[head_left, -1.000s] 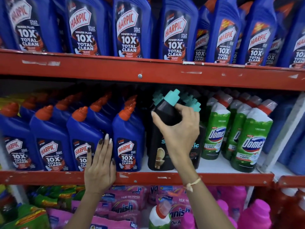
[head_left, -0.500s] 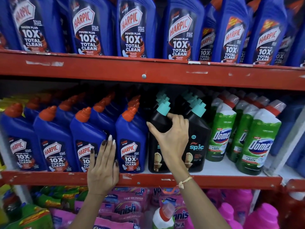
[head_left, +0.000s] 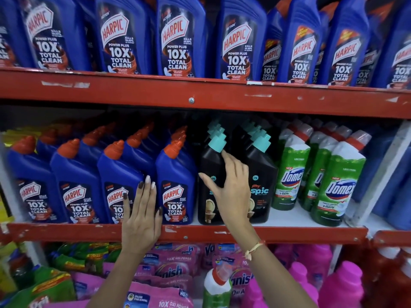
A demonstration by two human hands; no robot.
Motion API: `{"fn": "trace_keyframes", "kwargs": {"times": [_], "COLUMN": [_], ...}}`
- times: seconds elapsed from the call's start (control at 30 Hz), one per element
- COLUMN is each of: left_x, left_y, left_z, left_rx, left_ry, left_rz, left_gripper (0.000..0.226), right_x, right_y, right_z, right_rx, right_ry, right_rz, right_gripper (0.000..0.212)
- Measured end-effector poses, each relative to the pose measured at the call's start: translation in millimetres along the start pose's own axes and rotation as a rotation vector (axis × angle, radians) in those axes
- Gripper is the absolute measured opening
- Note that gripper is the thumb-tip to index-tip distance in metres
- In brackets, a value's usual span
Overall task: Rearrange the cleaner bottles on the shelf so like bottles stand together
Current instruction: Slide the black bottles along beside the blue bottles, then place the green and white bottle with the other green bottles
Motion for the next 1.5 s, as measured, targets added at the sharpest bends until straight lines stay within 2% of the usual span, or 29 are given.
{"fn": "trace_keyframes", "kwargs": {"times": [0.1,0.27,0.37,0.57,0.67,0.83,1.0,1.17,1.5], "left_x": [-27,-65,-67,-63,-63,-62,-63,-62,-62], "left_y": [-4,-14,-10,-9,-9,-10,-11,-11,-10], "left_z": [-2,-21,-35,-35,-33,-34,-32,-32,-32], "left_rx": [0.022,0.032,0.045,0.026,0.019,0.019,0.016,0.023,0.013], "left_ry": [0.089,0.128,0.079,0.043,0.032,0.024,0.019,0.018,0.007], "left_rz": [-0.079,-0.160,-0.148,-0.121,-0.118,-0.106,-0.096,-0.074,-0.058], "left_gripper": [0.060,0.069,0.066,0.061,0.060,0.059,0.060,0.060,0.060], "right_x": [-6,-34,-50,-81,-96,-104,-96,-83,-87], "right_y": [24,105,157,246,272,269,242,177,38], "right_z": [4,18,7,-44,-55,-48,-24,26,132], "right_rx": [0.003,-0.067,0.077,0.497,0.587,0.507,0.457,0.272,-0.065], "right_ry": [-0.039,-0.096,-0.120,-0.078,-0.055,-0.044,-0.092,-0.139,-0.274], "right_rz": [0.016,-0.070,-0.155,-0.432,-0.563,-0.599,-0.531,-0.498,-0.428], "right_gripper": [0.072,0.057,0.056,0.085,0.086,0.058,0.052,0.065,0.066]}}
Point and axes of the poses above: each hand's wrist, its own y-axis away from the middle knuckle, its own z-axis out of the back of the hand, x = y × z, the point moved 9 cm from there along -y, towards the middle knuckle, and after that the axes turned 13 degrees about y, right-handed, at the moved point
